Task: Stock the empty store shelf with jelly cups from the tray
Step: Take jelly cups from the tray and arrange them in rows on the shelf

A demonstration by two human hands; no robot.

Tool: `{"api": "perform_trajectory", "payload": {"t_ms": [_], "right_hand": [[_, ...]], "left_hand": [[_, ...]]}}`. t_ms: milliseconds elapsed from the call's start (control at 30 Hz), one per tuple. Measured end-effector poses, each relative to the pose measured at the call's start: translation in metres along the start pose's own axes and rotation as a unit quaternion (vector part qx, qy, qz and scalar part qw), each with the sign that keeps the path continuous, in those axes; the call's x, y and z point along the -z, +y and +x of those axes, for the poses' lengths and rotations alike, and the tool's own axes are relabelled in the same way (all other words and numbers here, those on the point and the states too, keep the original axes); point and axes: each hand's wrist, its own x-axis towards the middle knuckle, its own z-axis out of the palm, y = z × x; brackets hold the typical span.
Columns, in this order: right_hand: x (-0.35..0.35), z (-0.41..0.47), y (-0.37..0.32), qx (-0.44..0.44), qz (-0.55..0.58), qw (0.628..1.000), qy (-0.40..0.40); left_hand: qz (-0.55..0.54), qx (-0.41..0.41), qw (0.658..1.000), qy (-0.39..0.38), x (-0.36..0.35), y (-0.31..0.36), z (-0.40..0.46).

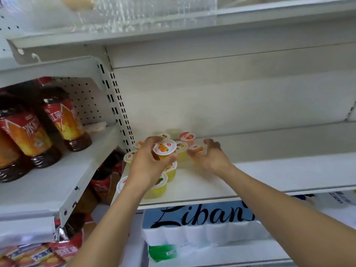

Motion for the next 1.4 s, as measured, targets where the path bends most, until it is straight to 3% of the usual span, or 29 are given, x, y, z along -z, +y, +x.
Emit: {"api": "perform_trajectory", "payload": {"t_ms": [100, 200, 300, 367, 400, 467, 567, 867, 1067, 1200, 1400], "right_hand": [[0.016, -0.023, -0.013, 0.137, 0.045, 0.985, 0.094], [0.027, -0.050, -0.036, 0.220, 0.184, 0.958, -0.036], [0.025, -0.057, -0.040, 0.217, 0.194, 0.955, -0.050], [0.021, -0.056, -0.028, 0.197, 0.201, 0.959, -0.023], [0.018, -0.056, -0.020, 0.180, 0.185, 0.966, -0.018], [0.009, -0.057, -0.002, 0.147, 0.128, 0.980, -0.025], [-0.008, -0.057, 0.009, 0.116, 0.090, 0.989, -0.031], [-0.017, -0.055, -0.007, 0.125, 0.032, 0.992, -0.008], [0.020, -0.080, 0.013, 0.195, -0.091, 0.974, 0.066], [0.069, -0.104, 0.051, 0.218, -0.146, 0.953, 0.151], [0.150, -0.149, 0.149, 0.158, -0.207, 0.932, 0.251]], "left_hand": [[-0.006, -0.010, 1.000, 0.006, -0.007, 0.002, 0.003], [-0.013, -0.028, 1.000, 0.005, -0.019, 0.010, 0.005], [-0.011, -0.048, 0.999, -0.021, -0.026, 0.016, 0.003], [0.071, -0.060, 0.995, -0.046, -0.022, 0.012, 0.001], [0.161, -0.071, 0.983, -0.047, -0.019, 0.008, 0.001], [0.333, -0.089, 0.938, -0.036, -0.011, -0.003, 0.001], [0.414, -0.086, 0.905, -0.044, -0.010, -0.012, 0.000], [0.420, -0.078, 0.904, -0.007, -0.021, -0.008, 0.005], [0.415, -0.079, 0.905, -0.052, -0.015, 0.005, -0.007], [0.311, -0.187, 0.932, 0.005, -0.047, 0.042, -0.035], [0.202, -0.330, 0.920, -0.066, -0.172, 0.105, -0.083]]}}
